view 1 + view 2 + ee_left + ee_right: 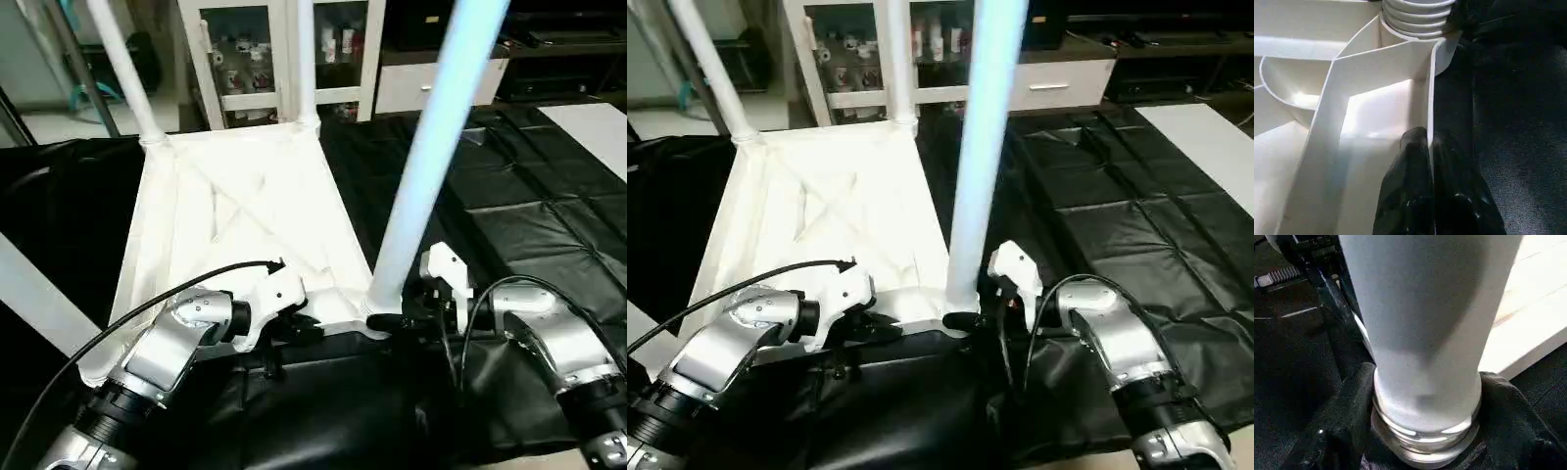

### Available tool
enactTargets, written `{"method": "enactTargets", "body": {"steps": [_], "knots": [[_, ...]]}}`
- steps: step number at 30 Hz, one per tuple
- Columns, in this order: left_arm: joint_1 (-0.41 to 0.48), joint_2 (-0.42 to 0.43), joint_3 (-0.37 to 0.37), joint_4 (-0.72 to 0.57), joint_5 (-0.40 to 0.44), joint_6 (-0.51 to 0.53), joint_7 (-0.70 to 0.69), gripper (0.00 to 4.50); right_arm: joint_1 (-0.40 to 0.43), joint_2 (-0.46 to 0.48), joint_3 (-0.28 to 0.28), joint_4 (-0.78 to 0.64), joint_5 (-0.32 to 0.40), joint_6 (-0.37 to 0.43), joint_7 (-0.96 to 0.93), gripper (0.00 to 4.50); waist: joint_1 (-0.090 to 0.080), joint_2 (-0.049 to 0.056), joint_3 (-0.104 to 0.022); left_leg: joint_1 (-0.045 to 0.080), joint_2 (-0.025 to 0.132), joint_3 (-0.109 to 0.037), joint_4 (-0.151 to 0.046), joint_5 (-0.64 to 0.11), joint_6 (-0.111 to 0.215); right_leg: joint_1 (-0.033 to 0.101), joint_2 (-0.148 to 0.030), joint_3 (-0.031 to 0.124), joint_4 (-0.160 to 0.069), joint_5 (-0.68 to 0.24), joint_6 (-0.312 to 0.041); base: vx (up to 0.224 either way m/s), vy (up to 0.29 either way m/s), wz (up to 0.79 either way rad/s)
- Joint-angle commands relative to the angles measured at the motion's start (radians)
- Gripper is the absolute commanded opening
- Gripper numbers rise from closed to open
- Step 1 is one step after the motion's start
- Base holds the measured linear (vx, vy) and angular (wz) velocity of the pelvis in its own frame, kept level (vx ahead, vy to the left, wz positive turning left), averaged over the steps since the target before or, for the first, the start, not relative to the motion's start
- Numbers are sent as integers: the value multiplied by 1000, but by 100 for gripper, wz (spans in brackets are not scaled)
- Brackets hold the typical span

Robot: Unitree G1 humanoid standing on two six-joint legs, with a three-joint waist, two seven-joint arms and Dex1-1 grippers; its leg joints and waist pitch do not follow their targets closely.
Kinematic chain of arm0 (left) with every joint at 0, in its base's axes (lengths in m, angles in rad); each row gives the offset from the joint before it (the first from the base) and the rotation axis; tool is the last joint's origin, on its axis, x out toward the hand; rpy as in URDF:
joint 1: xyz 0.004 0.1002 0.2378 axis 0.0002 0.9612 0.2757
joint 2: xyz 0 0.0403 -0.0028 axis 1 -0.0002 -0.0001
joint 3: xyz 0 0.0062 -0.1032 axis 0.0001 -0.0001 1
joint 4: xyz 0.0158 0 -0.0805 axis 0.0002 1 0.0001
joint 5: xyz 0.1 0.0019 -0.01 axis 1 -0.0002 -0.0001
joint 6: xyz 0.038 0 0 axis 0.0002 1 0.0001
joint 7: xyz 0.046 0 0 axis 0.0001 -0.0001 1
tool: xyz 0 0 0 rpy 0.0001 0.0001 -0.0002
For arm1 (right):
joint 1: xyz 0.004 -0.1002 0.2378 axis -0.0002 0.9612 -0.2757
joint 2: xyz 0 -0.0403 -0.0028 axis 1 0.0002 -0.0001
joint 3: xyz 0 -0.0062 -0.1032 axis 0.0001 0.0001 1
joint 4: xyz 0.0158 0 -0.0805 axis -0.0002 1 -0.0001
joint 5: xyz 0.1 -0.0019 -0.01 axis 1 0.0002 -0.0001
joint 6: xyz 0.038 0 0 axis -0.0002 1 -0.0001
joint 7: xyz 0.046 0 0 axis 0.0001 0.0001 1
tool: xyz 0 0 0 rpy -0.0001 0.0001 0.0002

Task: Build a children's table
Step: Rotate leg to tighten

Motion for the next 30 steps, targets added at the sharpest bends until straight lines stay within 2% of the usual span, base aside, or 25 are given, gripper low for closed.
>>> {"method": "enactTargets", "body": {"steps": [1,4,5,8,9,11,12,14,15,19,20,21,22,23,25,28,30], "knots": [[24,-5,-16,-16,-44,4,-27,0,-14,10,-7,16,-10,-8,-23,277,0,-17,-56,9,50,-17,-69,-128,75,41,-67,26,-62,-81,-277,0,0,0],[20,-15,-7,-3,-48,1,-17,0,-15,32,-25,41,-26,-26,-90,277,-3,-18,-56,9,49,-17,-68,-129,71,41,-67,26,-62,-79,-276,0,0,0],[12,-29,1,12,-46,-2,5,0,-20,48,-39,64,-38,-34,-144,276,-7,-15,-55,7,48,-17,-68,-127,68,41,-68,27,-63,-86,-275,0,0,0],[-3,-64,18,45,-43,-8,50,0,-29,85,-70,101,-52,-40,-246,276,-21,-19,-53,8,45,-17,-71,-149,53,42,-66,26,-69,-131,-268,0,0,0],[-20,-94,31,77,-39,-17,90,0,-32,113,-91,117,-56,-44,-308,275,-25,-17,-51,8,45,-18,-73,-165,47,41,-67,26,-73,-165,-262,0,0,0],[-43,-135,43,117,-36,-16,137,0,-35,156,-114,133,-63,-46,-397,275,-28,-19,-51,13,43,-16,-73,-178,30,36,-66,28,-79,-211,-249,0,0,0],[-63,-171,46,145,-28,-18,175,0,-39,200,-131,148,-76,-47,-490,275,-31,-23,-51,8,42,-18,-75,-171,25,40,-68,27,-79,-224,-238,0,0,0],[-85,-207,52,171,-21,-5,221,0,-51,249,-155,177,-78,-40,-593,275,-31,-21,-52,10,43,-19,-77,-181,16,36,-68,27,-82,-255,-221,0,0,0],[-85,-207,52,171,-21,-5,221,0,-51,249,-155,177,-78,-40,-593,275,-33,-21,-52,9,44,-20,-78,-175,18,36,-68,27,-82,-243,-219,0,0,0],[-156,-312,78,265,8,11,383,0,-93,360,-175,260,-113,-49,-827,275,-34,-19,-57,7,41,-17,-73,-127,22,35,-65,27,-75,-154,-234,0,0,0],[-177,-338,90,296,21,13,440,0,-108,385,-182,285,-129,-39,-892,275,-33,-9,-57,9,41,-18,-73,-125,18,33,-65,27,-75,-144,-238,0,0,0],[-194,-359,102,324,34,7,497,0,-121,404,-188,307,-152,-32,-967,275,-33,-15,-58,8,39,-18,-73,-120,19,37,-64,26,-74,-124,-239,0,0,0],[-207,-373,110,346,45,1,536,0,-131,418,-196,322,-163,-27,-1017,275,-32,-15,-60,7,39,-18,-72,-114,20,38,-64,26,-73,-110,-241,0,0,0],[-218,-384,110,367,60,-6,571,0,-141,430,-200,338,-175,-24,-1061,274,-29,-9,-62,8,39,-18,-70,-99,24,38,-64,26,-71,-80,-241,0,0,0],[-229,-395,103,394,92,-37,627,0,-156,445,-212,359,-189,-40,-1142,274,-22,-10,-65,7,39,-18,-68,-70,38,40,-64,26,-66,-20,-242,0,0,0],[-226,-399,107,383,80,-47,606,0,-163,461,-231,355,-156,-76,-1106,274,-18,-11,-66,6,40,-16,-67,-74,55,42,-65,25,-63,9,-240,0,0,0],[-224,-399,109,383,75,-46,596,0,-162,466,-237,351,-150,-88,-1097,274,-17,-10,-63,6,41,-16,-68,-93,60,40,-67,25,-66,-9,-242,0,0,0]]}}
